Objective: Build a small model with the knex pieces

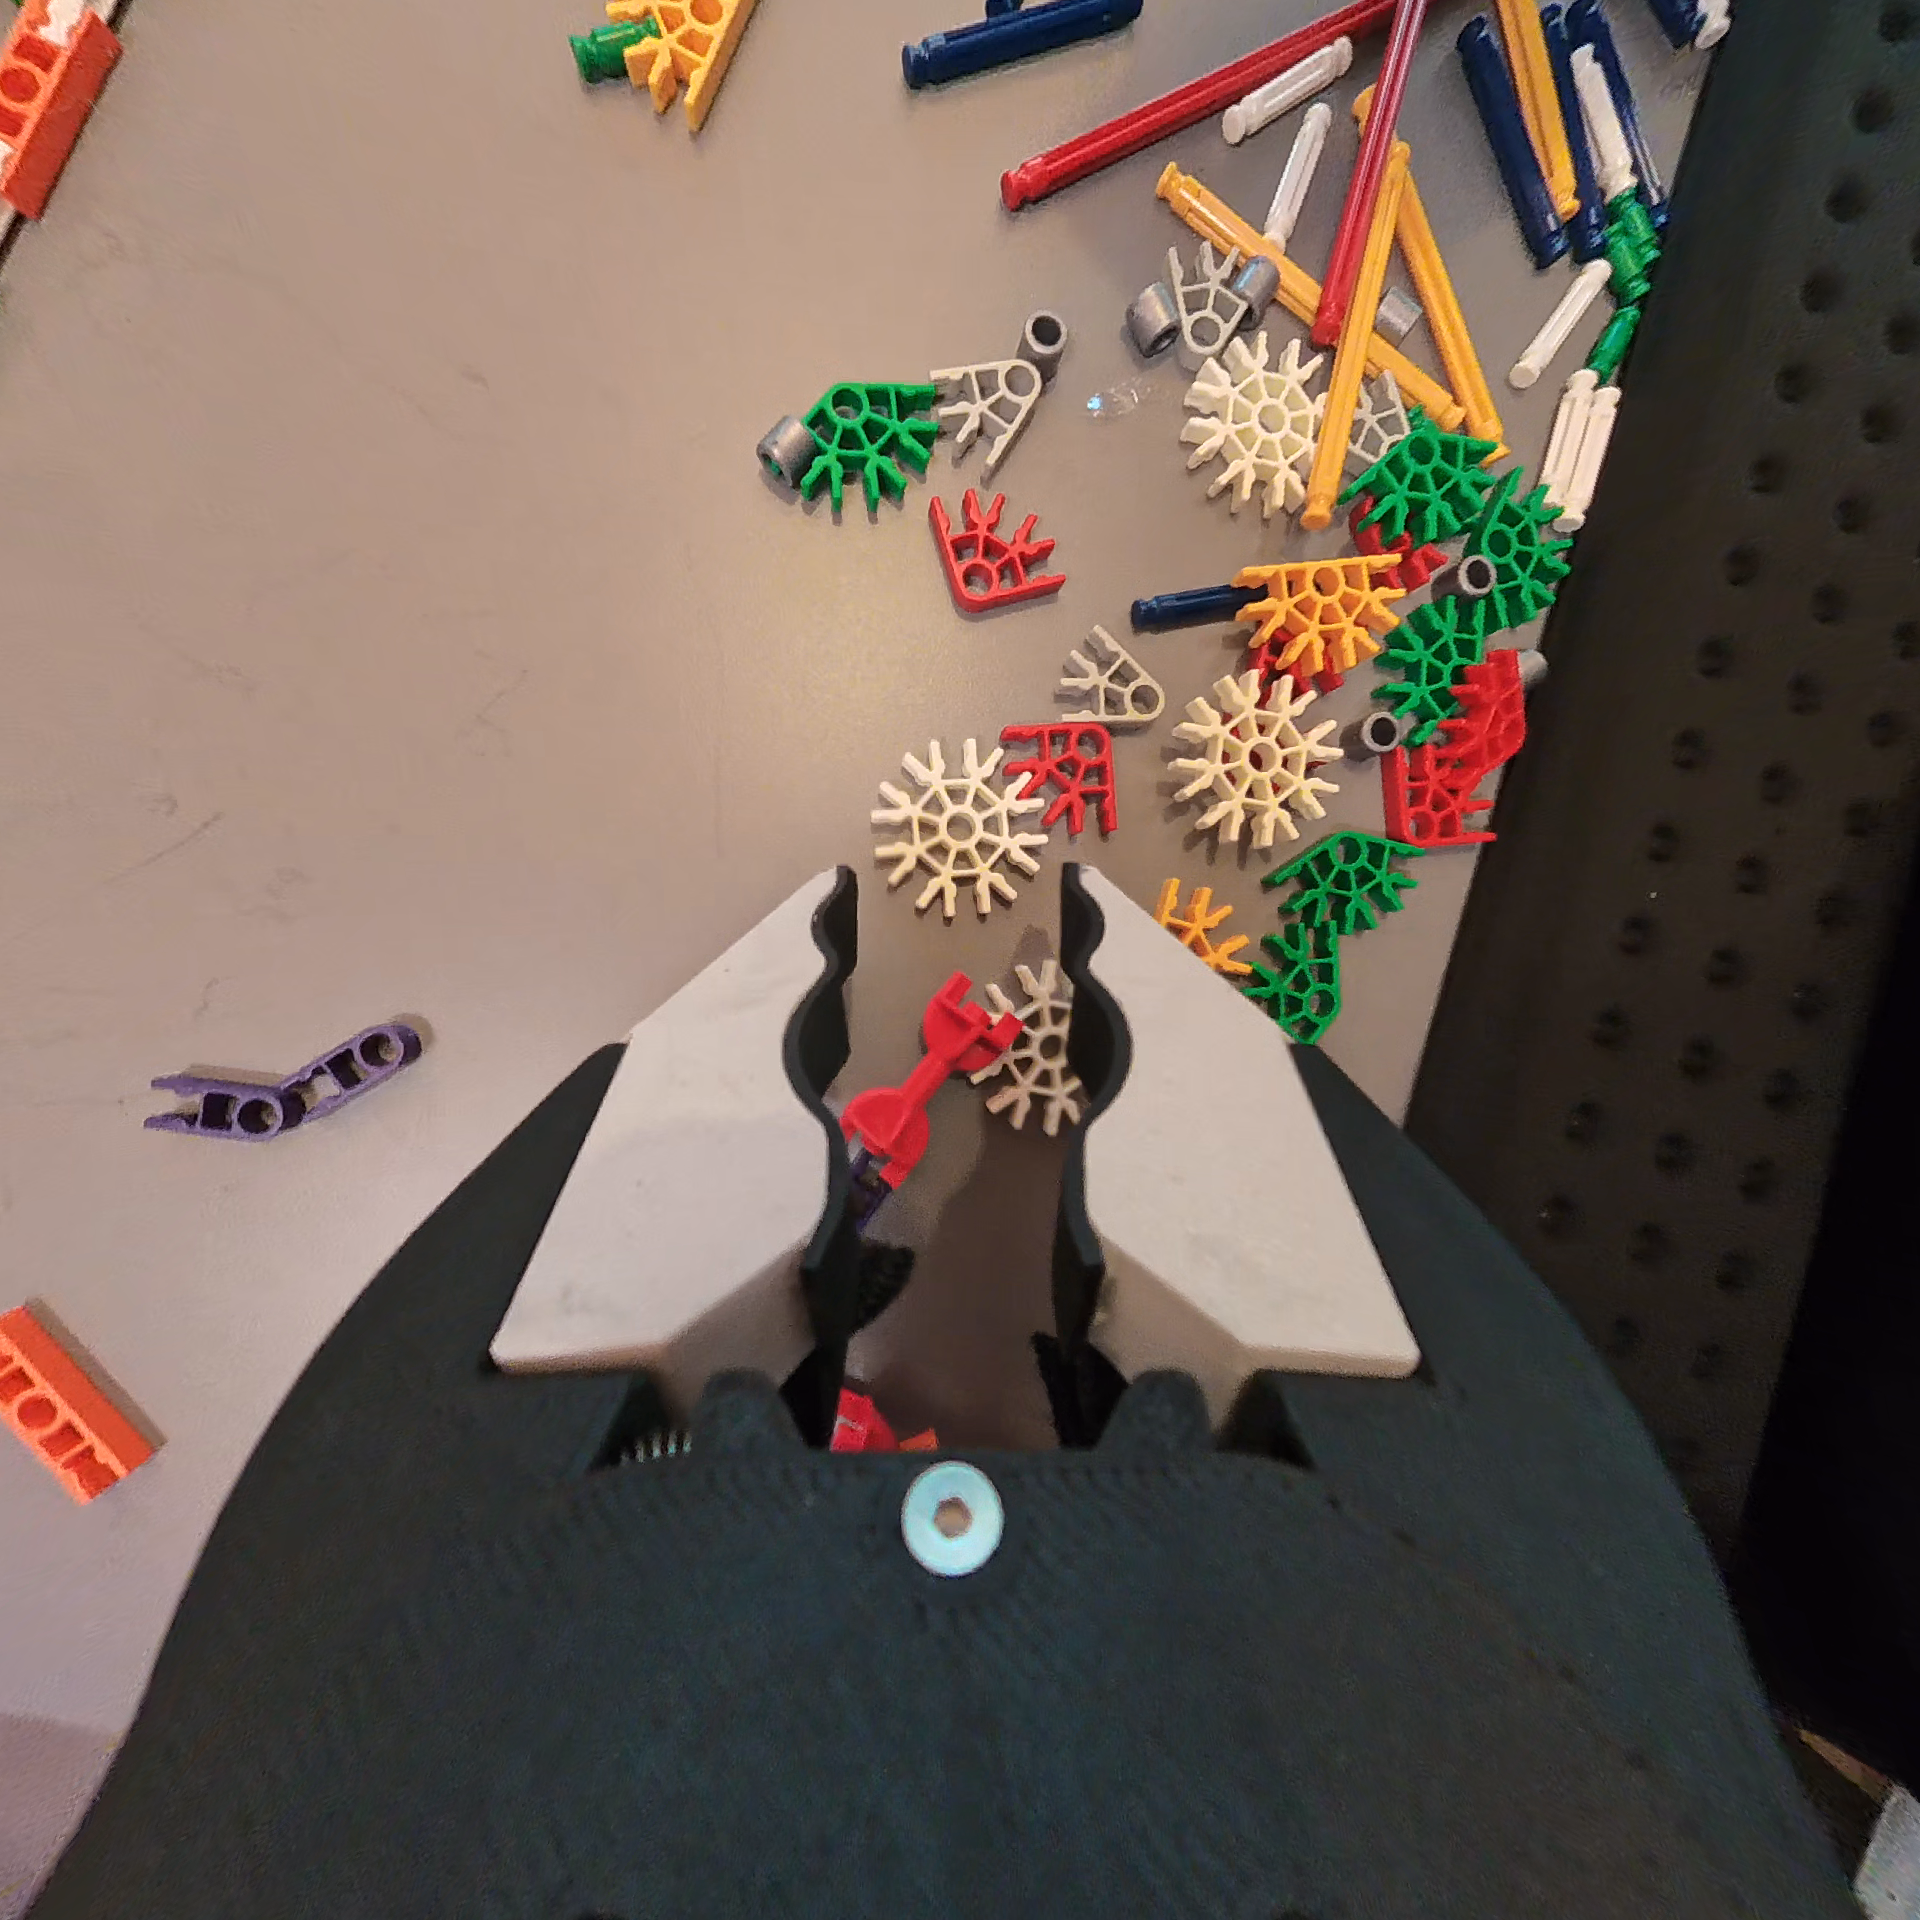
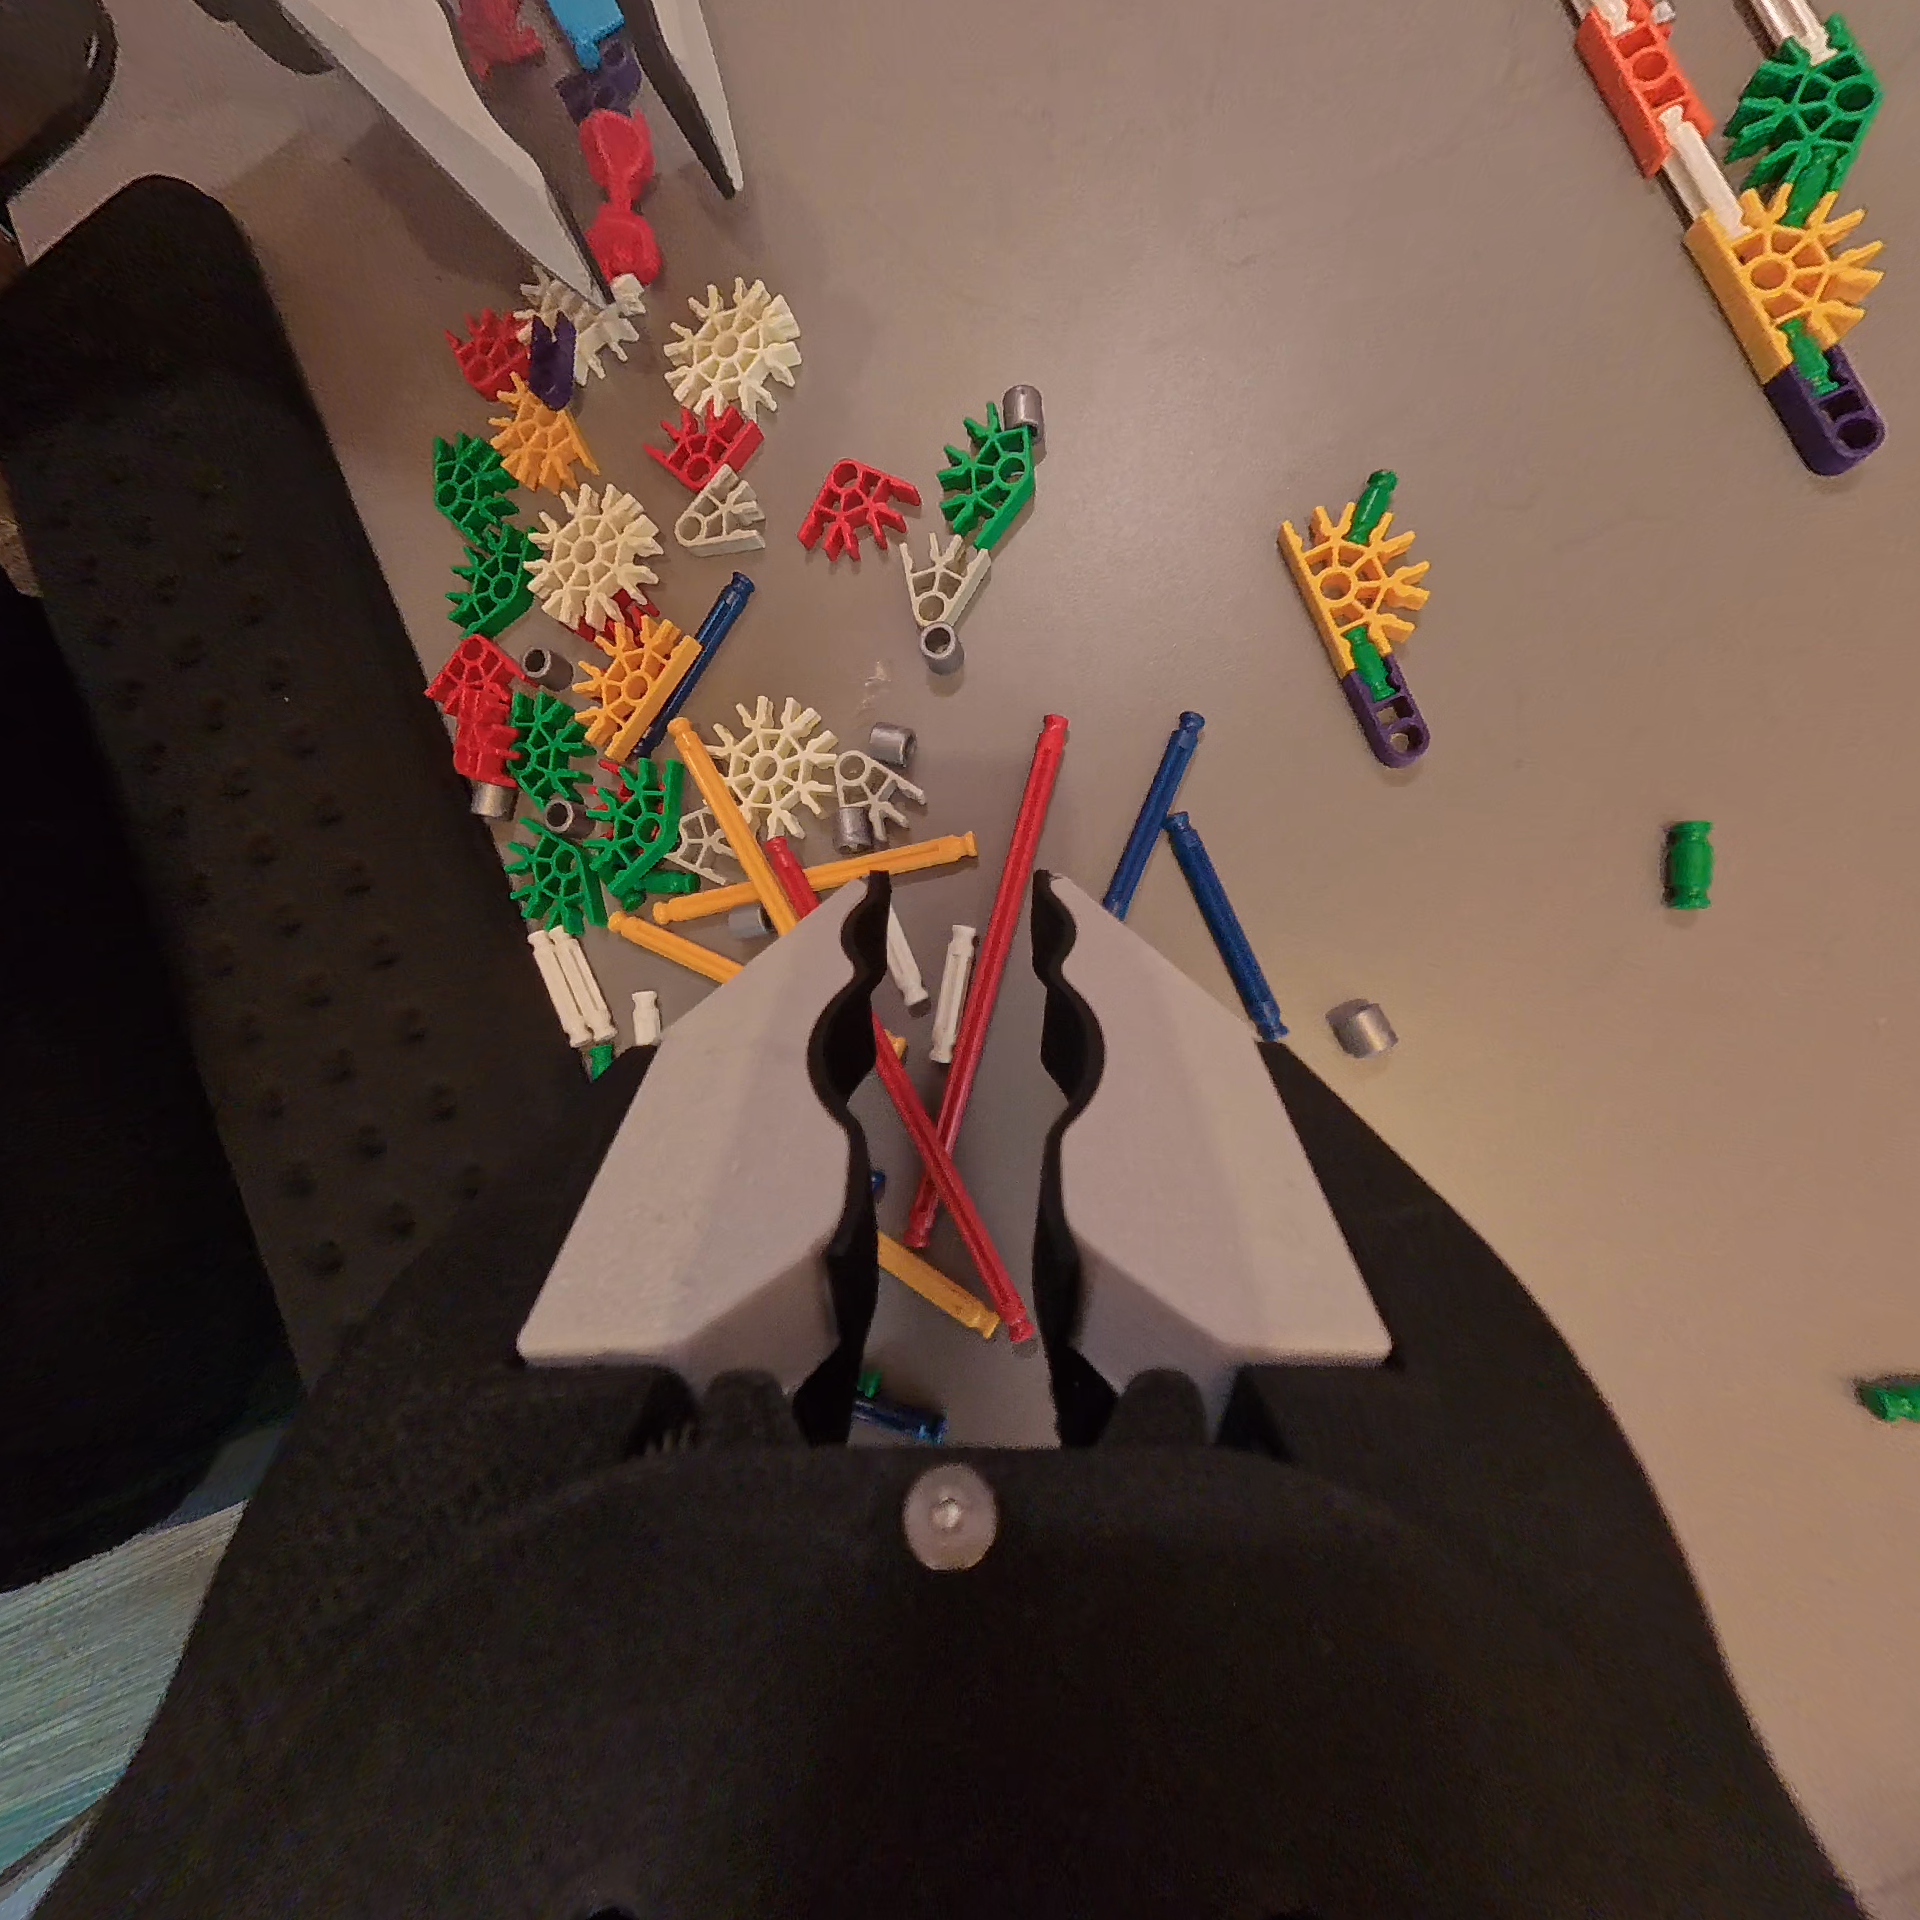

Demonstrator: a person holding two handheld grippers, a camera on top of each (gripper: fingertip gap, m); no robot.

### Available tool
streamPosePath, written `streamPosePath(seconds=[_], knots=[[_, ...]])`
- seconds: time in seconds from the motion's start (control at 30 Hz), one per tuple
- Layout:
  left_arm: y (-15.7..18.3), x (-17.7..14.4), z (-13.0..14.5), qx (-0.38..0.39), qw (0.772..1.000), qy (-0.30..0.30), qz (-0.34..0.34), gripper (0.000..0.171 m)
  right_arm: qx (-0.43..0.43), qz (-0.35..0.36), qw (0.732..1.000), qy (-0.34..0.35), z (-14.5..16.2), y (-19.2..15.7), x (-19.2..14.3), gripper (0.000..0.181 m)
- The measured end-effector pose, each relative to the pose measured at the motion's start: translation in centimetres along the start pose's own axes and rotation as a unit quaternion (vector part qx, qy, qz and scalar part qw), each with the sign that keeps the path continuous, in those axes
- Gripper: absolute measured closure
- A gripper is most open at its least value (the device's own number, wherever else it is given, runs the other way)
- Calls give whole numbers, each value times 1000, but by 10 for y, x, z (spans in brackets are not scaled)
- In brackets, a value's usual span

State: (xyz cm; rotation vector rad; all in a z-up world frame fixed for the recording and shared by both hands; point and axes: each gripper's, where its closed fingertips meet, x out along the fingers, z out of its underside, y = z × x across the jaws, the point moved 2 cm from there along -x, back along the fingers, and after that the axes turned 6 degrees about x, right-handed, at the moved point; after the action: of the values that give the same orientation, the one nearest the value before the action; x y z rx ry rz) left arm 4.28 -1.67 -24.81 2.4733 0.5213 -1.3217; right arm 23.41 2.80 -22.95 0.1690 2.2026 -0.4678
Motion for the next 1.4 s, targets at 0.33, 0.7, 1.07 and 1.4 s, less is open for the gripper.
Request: streamPosePath(seconds=[0.33,0.7,1.07,1.4], knots=[[2,-5,6,-10,1000,8,-23,135,5,22,1000,18,-15,-8,13,154],[-6,-3,-6,-24,997,37,-59,136,28,53,998,9,-66,-7,89,152],[-21,1,-22,-20,993,74,-93,140,-29,40,999,-18,-60,-15,92,161],[1,14,-74,-106,963,208,132,159,-172,67,981,58,-68,-48,57,160]])
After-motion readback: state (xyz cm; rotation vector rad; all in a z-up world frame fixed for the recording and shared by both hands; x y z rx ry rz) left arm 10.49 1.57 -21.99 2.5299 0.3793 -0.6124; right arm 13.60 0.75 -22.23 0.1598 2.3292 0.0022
